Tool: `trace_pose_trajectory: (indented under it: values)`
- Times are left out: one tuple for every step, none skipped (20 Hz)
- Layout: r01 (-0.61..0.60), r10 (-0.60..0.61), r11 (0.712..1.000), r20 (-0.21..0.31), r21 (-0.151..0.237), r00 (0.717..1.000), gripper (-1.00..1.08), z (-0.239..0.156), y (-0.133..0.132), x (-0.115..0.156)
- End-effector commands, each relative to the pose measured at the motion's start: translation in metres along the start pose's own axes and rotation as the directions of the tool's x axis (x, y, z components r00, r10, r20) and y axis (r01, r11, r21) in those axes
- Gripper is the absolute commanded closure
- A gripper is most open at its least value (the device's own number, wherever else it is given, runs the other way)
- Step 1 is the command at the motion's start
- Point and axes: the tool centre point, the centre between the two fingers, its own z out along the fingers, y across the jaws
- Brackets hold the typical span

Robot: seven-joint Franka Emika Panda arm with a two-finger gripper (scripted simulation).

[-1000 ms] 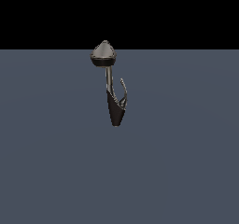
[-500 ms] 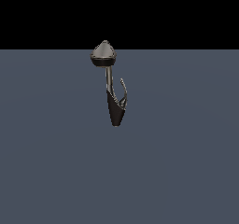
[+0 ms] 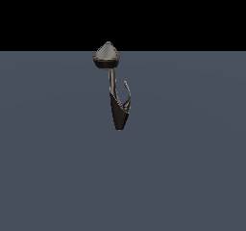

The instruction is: Turn on the faucet by rotating a designated handle.

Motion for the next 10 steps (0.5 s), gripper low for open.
trace_pose_trajectory:
  values:
    - [-0.065, 0.065, 0.998, 0.033, 0.023, 0.997, 1.08, 0.012, -0.006, 0.015]
    - [-0.092, 0.09, 0.995, 0.046, 0.032, 0.995, 1.08, 0.016, -0.008, 0.022]
    - [-0.118, 0.116, 0.992, 0.06, 0.04, 0.991, 1.08, 0.021, -0.011, 0.028]
    - [-0.145, 0.141, 0.988, 0.074, 0.048, 0.987, 1.08, 0.026, -0.013, 0.034]
    - [-0.172, 0.167, 0.984, 0.088, 0.056, 0.982, 1.08, 0.031, -0.015, 0.04]
    - [-0.199, 0.192, 0.978, 0.102, 0.063, 0.976, 1.08, 0.036, -0.017, 0.047]
    - [-0.226, 0.217, 0.972, 0.117, 0.071, 0.969, 1.08, 0.041, -0.018, 0.053]
    - [-0.253, 0.242, 0.964, 0.132, 0.077, 0.961, 1.08, 0.047, -0.02, 0.06]
    - [-0.28, 0.266, 0.956, 0.147, 0.083, 0.953, 1.08, 0.052, -0.021, 0.066]
    - [-0.307, 0.29, 0.947, 0.163, 0.089, 0.943, 1.08, 0.057, -0.023, 0.072]
